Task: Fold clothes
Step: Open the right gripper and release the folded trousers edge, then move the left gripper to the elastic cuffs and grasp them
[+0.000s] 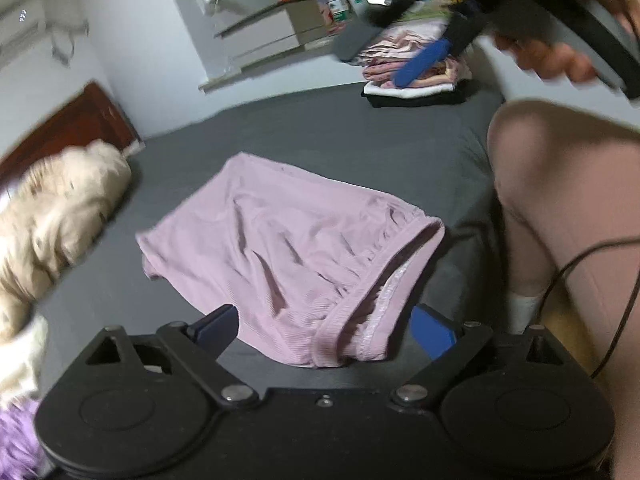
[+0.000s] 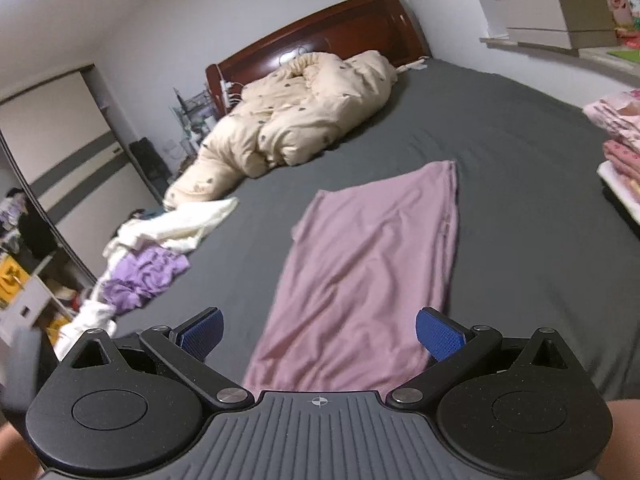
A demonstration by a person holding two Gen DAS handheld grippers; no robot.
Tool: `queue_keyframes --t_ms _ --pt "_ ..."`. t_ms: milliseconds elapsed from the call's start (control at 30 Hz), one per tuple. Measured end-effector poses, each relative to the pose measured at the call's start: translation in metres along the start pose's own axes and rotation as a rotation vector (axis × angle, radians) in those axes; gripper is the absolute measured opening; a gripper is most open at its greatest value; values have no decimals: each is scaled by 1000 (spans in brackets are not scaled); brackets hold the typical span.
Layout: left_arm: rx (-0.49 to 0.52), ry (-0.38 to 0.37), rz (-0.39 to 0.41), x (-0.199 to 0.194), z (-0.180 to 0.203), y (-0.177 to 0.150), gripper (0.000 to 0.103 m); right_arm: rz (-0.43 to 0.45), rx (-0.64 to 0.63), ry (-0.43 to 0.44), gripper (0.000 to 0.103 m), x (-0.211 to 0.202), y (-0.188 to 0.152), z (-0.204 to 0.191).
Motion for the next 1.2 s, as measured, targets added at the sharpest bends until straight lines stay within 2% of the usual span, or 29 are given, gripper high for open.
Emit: queue_keyframes --t_ms 67,133,400,467,600,700,900,1000,1200 --pt "-65 -41 -9 1 -6 1 93 -32 -41 -9 103 -1 -6 -1" --pt "-89 -55 -22 4 -8 1 93 -67 -86 2 103 1 -12 -4" --pt "-41 -73 -133 22 1 -13 93 -125 -140 29 103 8 -27 -11" --pt "-28 -52 -148 26 0 -16 92 -135 -138 45 103 10 -29 -13" --pt "50 -5 -170 32 -3 -19 77 -155 -166 54 103 16 -30 -19" --pt "150 10 -184 36 -4 -19 74 -160 -178 52 103 18 -30 -21" --pt "456 20 -162 38 10 -24 74 -165 -171 49 103 17 -31 -20" --pt "576 17 -143 39 16 -26 74 -174 -181 49 103 16 -31 -20" --pt "893 81 -157 44 17 -41 74 -170 -199 44 103 13 -32 -19"
Point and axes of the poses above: each gripper's, at about its wrist camera, not at the fingertips, and x roughly the way its jaws point, z to its right, y to its top, the point moved 2 cm from there along x, roughly the way its jaws point, and after that the axes turned 11 degrees about -x, right-handed, at the moved point
